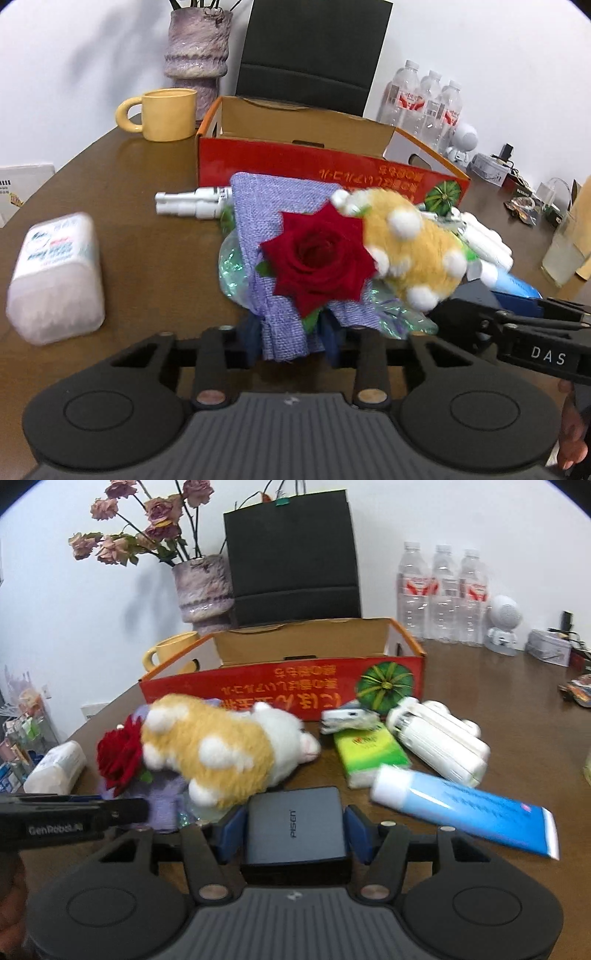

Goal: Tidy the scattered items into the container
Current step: 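Grasp the purple knit pouch with the left tool while the right tool grasps the black charger, then lift the purple pouch with the left tool while the right tool carries the black charger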

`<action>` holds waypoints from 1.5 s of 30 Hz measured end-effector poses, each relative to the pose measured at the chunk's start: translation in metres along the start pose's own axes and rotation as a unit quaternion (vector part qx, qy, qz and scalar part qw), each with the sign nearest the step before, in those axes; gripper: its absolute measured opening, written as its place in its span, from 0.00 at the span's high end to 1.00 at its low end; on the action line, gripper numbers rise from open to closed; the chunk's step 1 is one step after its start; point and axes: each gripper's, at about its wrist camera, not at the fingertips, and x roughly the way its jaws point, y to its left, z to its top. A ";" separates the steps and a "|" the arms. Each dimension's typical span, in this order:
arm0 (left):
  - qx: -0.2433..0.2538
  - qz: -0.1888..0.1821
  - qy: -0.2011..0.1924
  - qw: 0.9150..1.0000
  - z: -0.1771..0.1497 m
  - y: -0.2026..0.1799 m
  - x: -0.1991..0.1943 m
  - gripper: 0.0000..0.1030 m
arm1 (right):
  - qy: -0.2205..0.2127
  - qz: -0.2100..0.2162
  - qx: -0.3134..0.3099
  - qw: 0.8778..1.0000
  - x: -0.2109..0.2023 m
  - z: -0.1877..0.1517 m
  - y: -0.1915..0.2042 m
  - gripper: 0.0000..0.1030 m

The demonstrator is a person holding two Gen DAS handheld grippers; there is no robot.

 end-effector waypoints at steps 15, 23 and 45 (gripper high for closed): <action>0.150 0.091 -0.110 0.978 -0.017 -0.064 -0.071 0.88 | 0.001 0.004 -0.014 1.000 -0.050 -0.037 0.001 0.44; 0.153 0.072 -0.161 0.972 -0.010 -0.073 -0.106 0.89 | -0.004 0.017 -0.006 1.000 -0.062 -0.036 0.001 0.44; -0.050 -0.212 -0.113 0.969 0.107 -0.017 -0.113 0.89 | -0.105 0.017 0.021 0.994 -0.105 0.064 -0.022 0.44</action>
